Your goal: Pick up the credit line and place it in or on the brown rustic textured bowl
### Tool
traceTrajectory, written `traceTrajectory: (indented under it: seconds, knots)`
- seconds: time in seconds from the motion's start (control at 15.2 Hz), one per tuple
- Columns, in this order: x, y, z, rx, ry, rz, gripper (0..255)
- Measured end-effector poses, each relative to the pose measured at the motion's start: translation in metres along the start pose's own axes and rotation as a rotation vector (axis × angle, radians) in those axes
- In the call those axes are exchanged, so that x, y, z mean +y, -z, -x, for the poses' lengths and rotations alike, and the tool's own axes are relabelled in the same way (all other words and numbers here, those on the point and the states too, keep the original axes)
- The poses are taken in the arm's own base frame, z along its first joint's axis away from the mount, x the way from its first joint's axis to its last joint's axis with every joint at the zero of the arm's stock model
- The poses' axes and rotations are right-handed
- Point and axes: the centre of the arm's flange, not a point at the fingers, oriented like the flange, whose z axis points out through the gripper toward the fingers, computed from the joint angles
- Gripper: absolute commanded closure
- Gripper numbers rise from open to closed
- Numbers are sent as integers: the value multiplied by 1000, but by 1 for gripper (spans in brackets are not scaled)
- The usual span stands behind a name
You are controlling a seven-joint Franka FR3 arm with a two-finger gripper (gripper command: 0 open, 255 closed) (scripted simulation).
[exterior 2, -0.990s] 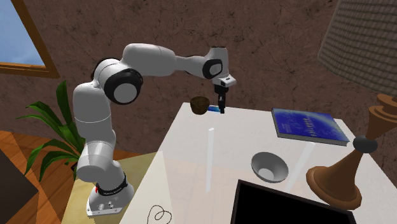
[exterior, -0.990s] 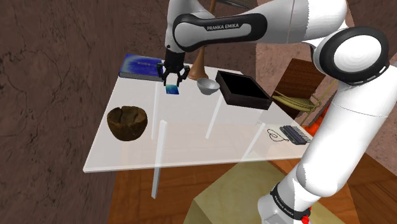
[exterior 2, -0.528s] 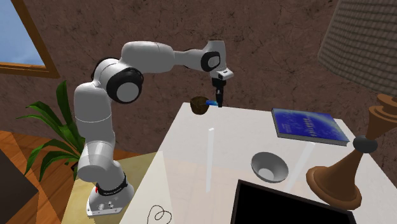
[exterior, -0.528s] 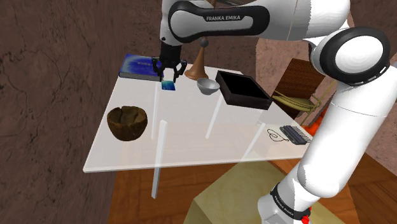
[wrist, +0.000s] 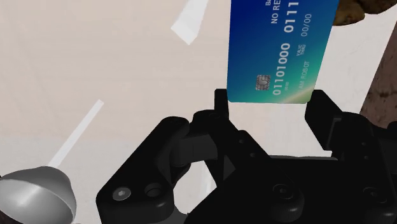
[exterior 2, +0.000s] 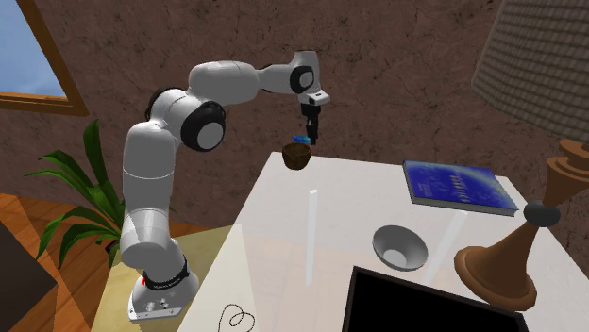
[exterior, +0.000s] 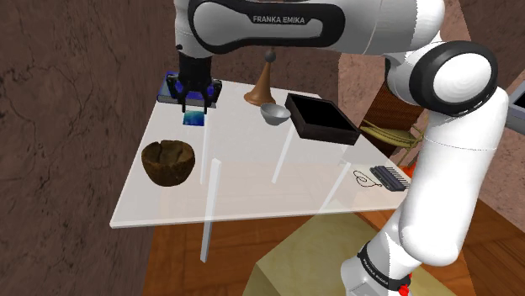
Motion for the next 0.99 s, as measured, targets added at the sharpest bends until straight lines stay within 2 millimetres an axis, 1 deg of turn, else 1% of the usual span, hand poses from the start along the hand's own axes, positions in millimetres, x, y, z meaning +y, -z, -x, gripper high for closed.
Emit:
traceTrajectory:
  seconds: [0.2, 0.33, 0.4, 0.59, 0.99]
  knots:
    - [-32, 5, 21, 0, 0, 0, 255]
    - [-52, 11, 40, 0, 0, 1, 255]
    - [-57, 9, 46, 0, 0, 0, 255]
    - [-62, -3, 51, 0, -1, 1, 255]
    - [-64, -34, 55, 0, -1, 1, 255]
